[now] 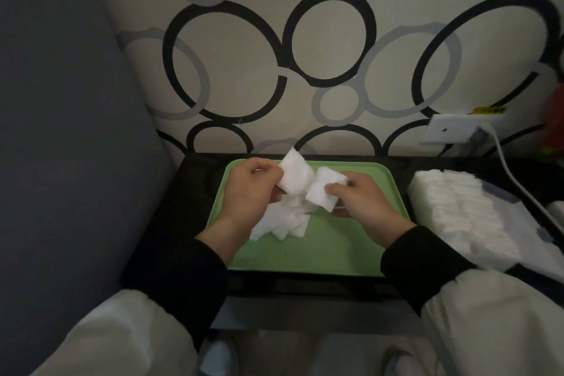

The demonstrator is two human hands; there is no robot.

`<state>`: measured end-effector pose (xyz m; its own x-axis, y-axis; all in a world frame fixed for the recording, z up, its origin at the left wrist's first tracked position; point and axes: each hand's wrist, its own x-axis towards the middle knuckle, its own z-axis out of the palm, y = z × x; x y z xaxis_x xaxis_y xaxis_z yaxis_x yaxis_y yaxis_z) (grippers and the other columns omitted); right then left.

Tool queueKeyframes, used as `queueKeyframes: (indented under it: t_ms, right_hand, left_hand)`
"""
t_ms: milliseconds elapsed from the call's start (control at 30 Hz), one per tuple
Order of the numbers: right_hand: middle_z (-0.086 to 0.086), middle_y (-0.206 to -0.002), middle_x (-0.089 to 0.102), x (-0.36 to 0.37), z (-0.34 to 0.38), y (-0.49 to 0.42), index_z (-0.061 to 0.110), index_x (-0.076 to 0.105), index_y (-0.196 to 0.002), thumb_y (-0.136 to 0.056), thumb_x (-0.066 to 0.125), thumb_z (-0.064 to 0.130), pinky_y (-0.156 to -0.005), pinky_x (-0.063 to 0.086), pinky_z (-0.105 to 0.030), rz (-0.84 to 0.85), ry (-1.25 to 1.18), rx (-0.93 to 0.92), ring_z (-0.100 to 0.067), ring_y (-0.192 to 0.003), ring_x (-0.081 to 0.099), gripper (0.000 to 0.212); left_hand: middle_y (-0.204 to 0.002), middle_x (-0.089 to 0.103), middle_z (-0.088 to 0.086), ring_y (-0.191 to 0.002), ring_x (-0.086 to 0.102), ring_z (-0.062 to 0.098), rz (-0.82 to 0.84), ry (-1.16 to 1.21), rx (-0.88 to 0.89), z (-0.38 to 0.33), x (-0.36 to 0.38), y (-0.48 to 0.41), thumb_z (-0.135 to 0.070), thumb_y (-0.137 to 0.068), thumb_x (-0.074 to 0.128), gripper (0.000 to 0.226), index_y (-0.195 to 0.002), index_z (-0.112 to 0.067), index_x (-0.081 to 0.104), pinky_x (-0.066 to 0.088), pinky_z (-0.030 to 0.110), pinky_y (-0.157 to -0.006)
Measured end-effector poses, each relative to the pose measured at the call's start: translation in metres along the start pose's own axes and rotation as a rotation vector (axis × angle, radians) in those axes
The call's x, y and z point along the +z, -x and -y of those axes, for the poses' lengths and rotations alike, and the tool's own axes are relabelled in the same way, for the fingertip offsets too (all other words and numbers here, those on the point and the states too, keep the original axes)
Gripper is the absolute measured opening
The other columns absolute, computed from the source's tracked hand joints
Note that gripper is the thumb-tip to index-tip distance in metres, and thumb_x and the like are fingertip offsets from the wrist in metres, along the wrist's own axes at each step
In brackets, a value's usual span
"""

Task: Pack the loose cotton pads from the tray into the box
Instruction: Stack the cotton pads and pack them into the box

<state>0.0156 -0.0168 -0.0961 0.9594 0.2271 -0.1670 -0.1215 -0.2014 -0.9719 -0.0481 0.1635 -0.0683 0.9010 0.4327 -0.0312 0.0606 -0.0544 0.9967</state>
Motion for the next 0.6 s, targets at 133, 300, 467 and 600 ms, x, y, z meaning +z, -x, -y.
queueKeyframes:
  t_ms: [133, 300, 467, 600]
  right_hand:
    - [-0.021, -0.103, 0.073, 0.006, 0.001, 0.003, 0.0, 0.069, -0.106, -0.092, 0.063, 0.007, -0.079, 0.058, -0.04, 0.08, -0.043, 0.016, -0.034, -0.092, 0.07, 0.017]
    - [-0.014, -0.095, 0.074, 0.015, 0.002, 0.006, 0.001, 0.07, -0.106, -0.091, 0.065, 0.004, -0.067, 0.059, -0.028, 0.187, -0.083, 0.012, -0.022, -0.081, 0.069, 0.017]
    - [-0.02, -0.102, 0.073, 0.018, 0.003, 0.005, 0.003, 0.069, -0.11, -0.092, 0.061, 0.002, -0.079, 0.059, -0.035, 0.215, -0.095, 0.025, -0.025, -0.087, 0.067, 0.02]
    - [-0.02, -0.104, 0.073, 0.019, 0.005, 0.006, 0.003, 0.068, -0.114, -0.094, 0.061, 0.005, -0.081, 0.06, -0.035, 0.236, -0.134, 0.025, -0.028, -0.091, 0.069, 0.022]
  left_hand:
    - [-0.079, 0.065, 0.011, -0.058, 0.061, 0.015, 0.075, 0.169, -0.121, -0.002, 0.005, 0.013, 0.004, -0.09, 0.057, 0.016, -0.095, -0.011, 0.061, 0.053, 0.024, -0.054]
    - [-0.095, 0.066, 0.007, -0.075, 0.063, 0.018, 0.137, 0.143, -0.09, -0.003, 0.006, 0.013, 0.004, -0.091, 0.05, 0.023, -0.089, -0.009, 0.068, 0.05, 0.022, -0.054]
    - [-0.082, 0.072, -0.006, -0.077, 0.066, 0.008, 0.146, 0.114, -0.057, -0.002, 0.004, 0.011, -0.017, -0.088, 0.071, 0.006, -0.089, -0.011, 0.073, 0.05, 0.021, -0.059]
    - [-0.076, 0.07, 0.003, -0.071, 0.066, 0.015, 0.13, 0.107, -0.052, 0.003, 0.009, 0.01, -0.005, -0.081, 0.078, 0.014, -0.083, -0.01, 0.064, 0.052, 0.024, -0.059]
